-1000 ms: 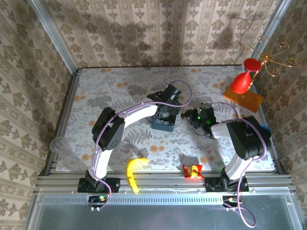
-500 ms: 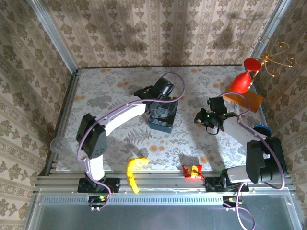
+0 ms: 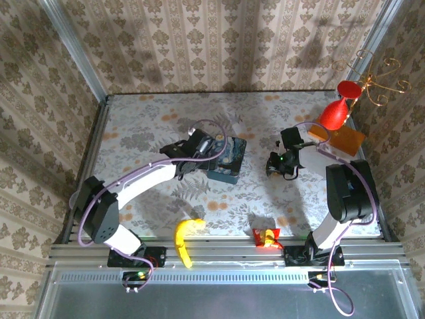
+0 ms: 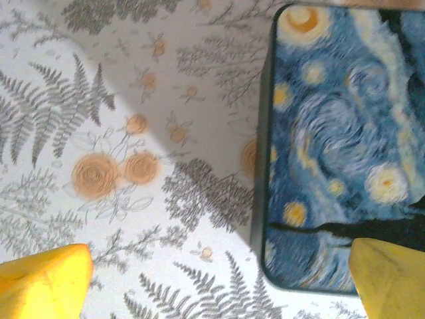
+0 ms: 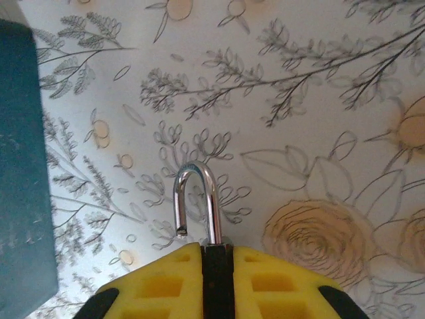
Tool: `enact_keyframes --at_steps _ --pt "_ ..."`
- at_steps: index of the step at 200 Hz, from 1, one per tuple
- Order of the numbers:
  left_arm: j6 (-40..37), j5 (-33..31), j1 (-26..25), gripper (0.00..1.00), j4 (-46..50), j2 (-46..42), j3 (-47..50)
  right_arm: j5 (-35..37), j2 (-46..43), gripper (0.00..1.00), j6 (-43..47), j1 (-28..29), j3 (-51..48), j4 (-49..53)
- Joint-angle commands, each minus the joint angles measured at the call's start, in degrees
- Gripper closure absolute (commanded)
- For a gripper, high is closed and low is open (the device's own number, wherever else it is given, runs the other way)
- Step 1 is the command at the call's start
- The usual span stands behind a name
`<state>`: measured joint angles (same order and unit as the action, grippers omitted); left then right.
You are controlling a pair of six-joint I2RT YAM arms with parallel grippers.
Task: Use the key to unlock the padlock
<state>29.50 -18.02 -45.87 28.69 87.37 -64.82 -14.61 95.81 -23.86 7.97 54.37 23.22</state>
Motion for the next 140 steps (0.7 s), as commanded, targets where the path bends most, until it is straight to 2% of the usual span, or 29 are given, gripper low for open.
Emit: enact_keyframes --at_steps 1,26,72,110,140 --pt "3.30 -0.90 0.00 0.00 -0.74 -3.32 2.95 4.59 0.96 0.79 1.89 -0.32 2.38 4.26" --pt "5.48 -0.67 0.00 0.00 -0.39 -5.81 7.68 6.48 0.29 0.68 1.36 -0.32 3.21 4.98" --pt "9.81 -1.08 -1.86 0.00 0.29 -11.77 15.63 8.96 -4.09 0.63 1.22 1.00 5.73 6.35" --pt "12.04 -1.95 -5.14 0.00 -1.54 -12.84 21.00 8.94 -5.61 0.39 2.92 5.58 11.44 5.00" --pt "11.25 -1.68 -6.27 0.00 -4.93 -8.99 20.08 8.56 -1.01 0.28 5.47 9.82 18.81 3.74"
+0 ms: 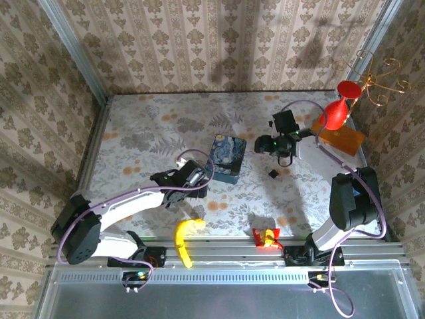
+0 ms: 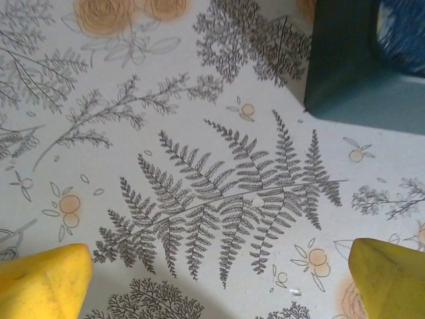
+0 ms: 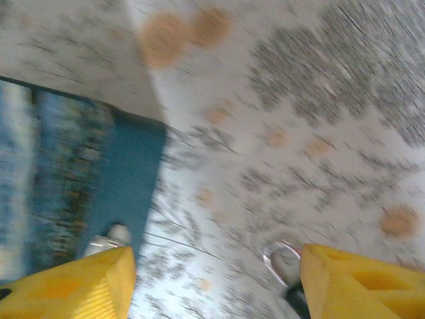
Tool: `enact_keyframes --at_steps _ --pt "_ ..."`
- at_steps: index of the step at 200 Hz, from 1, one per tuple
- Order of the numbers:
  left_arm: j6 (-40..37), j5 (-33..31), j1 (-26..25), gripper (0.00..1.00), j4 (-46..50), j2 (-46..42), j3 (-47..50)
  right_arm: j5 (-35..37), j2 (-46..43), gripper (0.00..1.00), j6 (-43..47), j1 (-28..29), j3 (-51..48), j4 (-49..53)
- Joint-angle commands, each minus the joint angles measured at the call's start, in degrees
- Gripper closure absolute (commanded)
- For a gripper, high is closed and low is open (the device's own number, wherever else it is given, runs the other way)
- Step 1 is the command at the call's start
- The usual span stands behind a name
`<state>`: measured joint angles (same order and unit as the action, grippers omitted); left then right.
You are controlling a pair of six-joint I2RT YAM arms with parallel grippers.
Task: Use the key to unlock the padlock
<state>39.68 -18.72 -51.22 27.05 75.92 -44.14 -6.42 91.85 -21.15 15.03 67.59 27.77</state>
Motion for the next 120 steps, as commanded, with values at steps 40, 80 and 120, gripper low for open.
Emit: enact_keyframes --at_steps 40,80,120 --pt "0.22 -0.55 -1.21 0.00 -7.71 7.28 -3.42 -3.76 15.03 0.21 5.21 4.31 18.36 -0.36" --pt "0.07 -0.45 -0.92 0.00 -8.84 11.78 -6.42 -6.54 25.03 0.26 6.82 4.44 28.75 1.92" --pt "-0.57 0.87 1.43 0.00 -9.23 15.18 -8.19 -9.97 28.57 0.34 6.60 4.40 29.42 1.64"
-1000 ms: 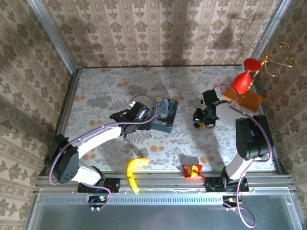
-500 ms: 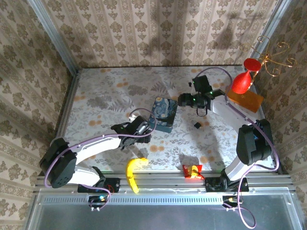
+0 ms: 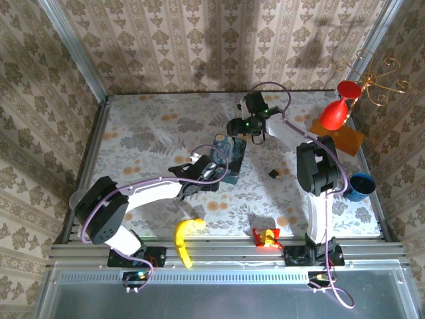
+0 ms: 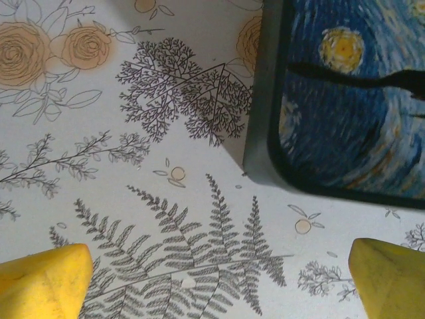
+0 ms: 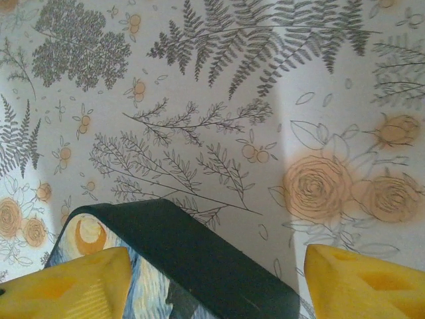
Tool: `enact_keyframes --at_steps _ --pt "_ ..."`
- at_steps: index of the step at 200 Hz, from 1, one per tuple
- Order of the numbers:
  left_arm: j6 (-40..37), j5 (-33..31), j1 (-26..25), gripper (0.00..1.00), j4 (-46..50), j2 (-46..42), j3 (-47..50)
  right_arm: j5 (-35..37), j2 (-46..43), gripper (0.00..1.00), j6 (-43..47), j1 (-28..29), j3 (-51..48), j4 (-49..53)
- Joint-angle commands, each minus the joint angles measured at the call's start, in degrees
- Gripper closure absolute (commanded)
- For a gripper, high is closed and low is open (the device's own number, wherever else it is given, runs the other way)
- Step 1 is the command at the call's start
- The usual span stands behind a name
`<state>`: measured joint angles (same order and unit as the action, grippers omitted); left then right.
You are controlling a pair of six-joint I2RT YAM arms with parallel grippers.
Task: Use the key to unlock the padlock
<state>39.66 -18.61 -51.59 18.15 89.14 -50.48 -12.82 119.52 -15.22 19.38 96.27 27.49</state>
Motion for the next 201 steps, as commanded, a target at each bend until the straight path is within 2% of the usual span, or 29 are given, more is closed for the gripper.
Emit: enact_keyframes --at_steps 1,60,153,201 --pt "-0.59 0.85 1.87 0.00 -0.32 2.07 -1.92 -3.59 0.89 0.34 0.66 0.05 0.66 1.85" --pt "-3.16 1.62 6.28 0.00 0.30 5.43 -4.69 -5.00 -5.28 0.45 -2.38 0.51 -12.72 -4.68" --pt "-7.70 4.16 12.61 0.00 -1.08 10.17 -11.95 1.56 -19.12 0.45 -15.44 2.90 -31.99 -12.23" --pt "-8.12 4.07 13.07 0.00 -0.70 10.72 -12.85 2.87 -20.81 0.45 -16.66 3.34 -33.25 -11.55"
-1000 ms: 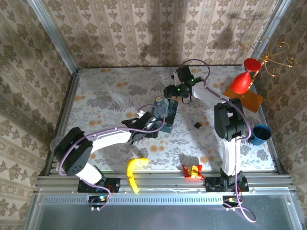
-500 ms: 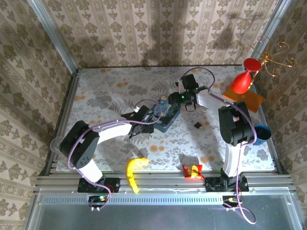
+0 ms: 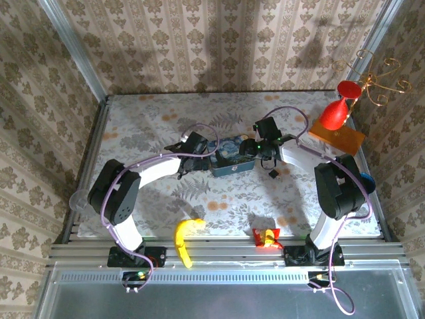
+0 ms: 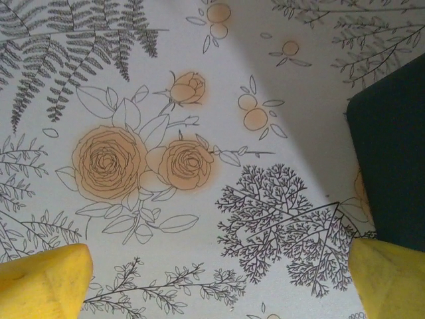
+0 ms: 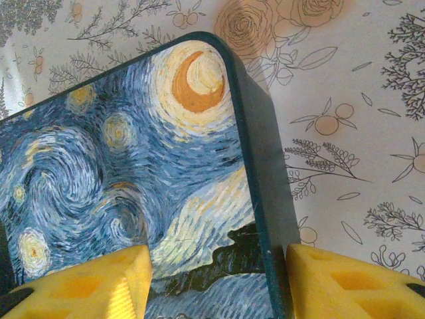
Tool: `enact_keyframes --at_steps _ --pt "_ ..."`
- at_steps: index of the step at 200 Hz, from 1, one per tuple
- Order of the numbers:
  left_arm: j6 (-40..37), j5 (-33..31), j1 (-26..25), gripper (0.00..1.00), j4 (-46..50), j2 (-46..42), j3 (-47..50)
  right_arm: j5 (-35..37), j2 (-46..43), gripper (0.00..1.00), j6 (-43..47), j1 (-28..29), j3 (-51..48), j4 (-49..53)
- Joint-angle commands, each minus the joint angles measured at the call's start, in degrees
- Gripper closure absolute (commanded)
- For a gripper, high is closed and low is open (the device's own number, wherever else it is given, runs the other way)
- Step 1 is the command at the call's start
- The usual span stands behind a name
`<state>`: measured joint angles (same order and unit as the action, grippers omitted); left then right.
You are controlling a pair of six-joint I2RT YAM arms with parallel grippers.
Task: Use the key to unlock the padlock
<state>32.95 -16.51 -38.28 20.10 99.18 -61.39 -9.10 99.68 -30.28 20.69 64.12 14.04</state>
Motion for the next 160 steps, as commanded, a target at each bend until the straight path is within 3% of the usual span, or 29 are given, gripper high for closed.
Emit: enact_keyframes --at_steps 1,28,58,103,135,146,152,160 --pt "-1.40 1.95 -0.18 0.00 -2.67 0.68 -1.96 -0.84 -0.97 0.45 -1.61 2.05 -1.10 1.92" --pt "-1.47 1.85 0.88 0.00 -1.95 -1.01 -1.25 1.55 -2.92 0.40 -1.33 2.19 -0.85 3.74" --pt "-1.72 0.71 2.86 0.00 -0.72 -6.81 1.26 9.36 -8.52 0.33 0.45 2.17 0.15 9.73" --pt "-2.28 -3.88 8.26 0.00 1.92 -20.90 7.28 19.79 -24.47 0.26 2.80 1.83 -6.66 11.39" --pt "-6.43 -11.58 10.79 0.00 3.15 -32.11 12.15 27.50 -38.91 0.20 5.89 1.13 -15.32 8.69" --pt "-9.34 -15.03 11.43 0.00 2.16 -35.92 14.42 29.92 -44.20 0.11 7.13 1.07 -18.69 6.83" --pt "-11.39 -16.61 11.67 0.00 0.65 -38.05 16.10 31.42 -47.02 0.01 7.63 0.94 -20.54 5.67" --pt "-13.98 -18.14 11.74 0.00 -1.80 -40.86 18.52 33.18 -50.49 0.00 8.54 0.70 -22.97 3.86"
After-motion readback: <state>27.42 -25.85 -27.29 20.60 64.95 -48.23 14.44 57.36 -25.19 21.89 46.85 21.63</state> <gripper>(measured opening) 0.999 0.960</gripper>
